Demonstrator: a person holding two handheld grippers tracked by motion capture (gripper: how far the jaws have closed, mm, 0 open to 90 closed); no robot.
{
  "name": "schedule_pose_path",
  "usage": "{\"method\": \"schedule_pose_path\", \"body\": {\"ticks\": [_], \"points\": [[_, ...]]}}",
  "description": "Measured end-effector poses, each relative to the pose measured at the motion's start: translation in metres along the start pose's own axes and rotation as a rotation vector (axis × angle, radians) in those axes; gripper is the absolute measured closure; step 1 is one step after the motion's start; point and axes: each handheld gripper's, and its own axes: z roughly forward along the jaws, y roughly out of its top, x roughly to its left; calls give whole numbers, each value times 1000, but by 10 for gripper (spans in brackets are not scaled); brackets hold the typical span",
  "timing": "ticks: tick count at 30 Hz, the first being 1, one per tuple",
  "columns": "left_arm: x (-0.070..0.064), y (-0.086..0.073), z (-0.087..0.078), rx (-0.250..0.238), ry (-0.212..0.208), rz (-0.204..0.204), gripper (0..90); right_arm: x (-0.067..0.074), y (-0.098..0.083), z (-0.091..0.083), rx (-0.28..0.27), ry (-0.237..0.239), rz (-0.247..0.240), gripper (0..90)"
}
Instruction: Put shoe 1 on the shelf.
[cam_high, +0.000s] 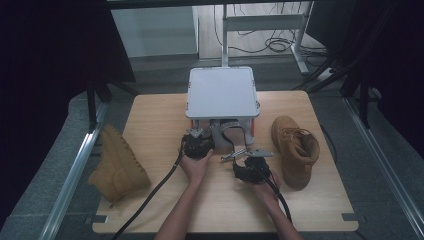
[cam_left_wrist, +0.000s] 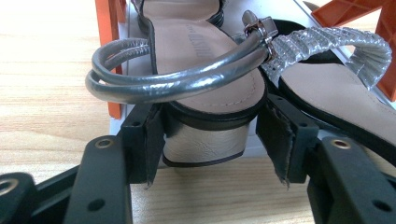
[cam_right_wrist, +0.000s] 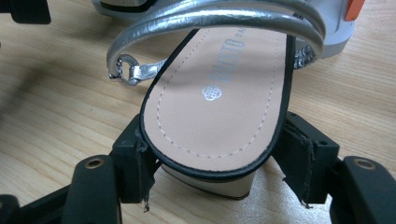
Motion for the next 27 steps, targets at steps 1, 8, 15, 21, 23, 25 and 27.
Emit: {"method": "schedule_pose_path", "body": {"ticks": [1, 8, 15, 21, 23, 25, 27], "points": [[0, 0, 0, 1, -1, 1, 427, 0, 0, 0, 0, 1, 5, 353], [1, 1, 0, 9, -8, 5, 427, 1, 3, -1, -42, -38, 24, 371], [3, 2, 0, 18, -16, 5, 426, -1, 6, -4, -98, -38, 70, 379], [3, 2, 0, 20, -18, 2, 426, -3, 8, -3, -121, -30, 111, 383], [3, 2, 0, 21, -19, 2, 425, -3, 9, -1, -122, -28, 122, 383], [3, 2, 0, 22, -20, 2, 425, -3, 11, 0, -127, -26, 140, 383], [3, 3, 0, 23, -21, 1, 425, -3, 12, 2, -133, -24, 152, 383]]}}
